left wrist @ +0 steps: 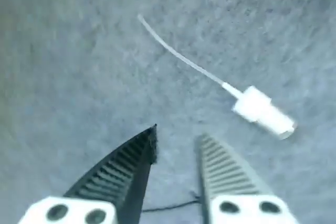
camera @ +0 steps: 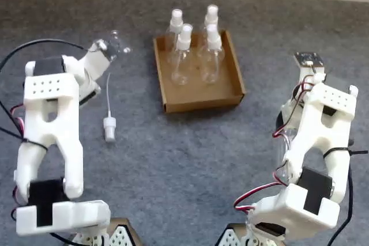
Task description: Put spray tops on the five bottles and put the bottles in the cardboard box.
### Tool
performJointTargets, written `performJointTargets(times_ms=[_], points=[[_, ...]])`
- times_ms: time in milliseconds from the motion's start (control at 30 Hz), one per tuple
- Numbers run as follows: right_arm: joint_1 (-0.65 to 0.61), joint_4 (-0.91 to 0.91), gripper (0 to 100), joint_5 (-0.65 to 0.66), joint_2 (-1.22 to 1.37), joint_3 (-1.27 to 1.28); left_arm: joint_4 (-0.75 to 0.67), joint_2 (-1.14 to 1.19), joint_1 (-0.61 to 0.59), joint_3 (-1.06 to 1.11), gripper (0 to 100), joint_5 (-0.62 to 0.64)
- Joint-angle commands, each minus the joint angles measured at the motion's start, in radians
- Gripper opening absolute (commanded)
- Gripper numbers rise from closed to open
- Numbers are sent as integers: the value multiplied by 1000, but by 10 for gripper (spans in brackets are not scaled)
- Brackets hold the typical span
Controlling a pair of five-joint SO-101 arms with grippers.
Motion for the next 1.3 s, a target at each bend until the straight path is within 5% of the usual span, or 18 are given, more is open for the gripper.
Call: performJointTargets(times_ms=[0,267,467,567,900,1267], points=[[-36,-15,5,-3,-10,-47,57,61,51,-67,236,-279],[-58,-15,5,-2,-10,-47,-3,202,130,-19,210,-462],[-58,-15,5,-2,-10,-47,11,239,102,-22,214,-715],[-58,-15,5,-2,-7,-47,-6,259,102,-18,214,-721],[-56,-15,5,-2,-10,-47,-118,394,27,-19,190,-338],[-56,-15,5,-2,-7,-47,-14,380,28,-18,23,305]])
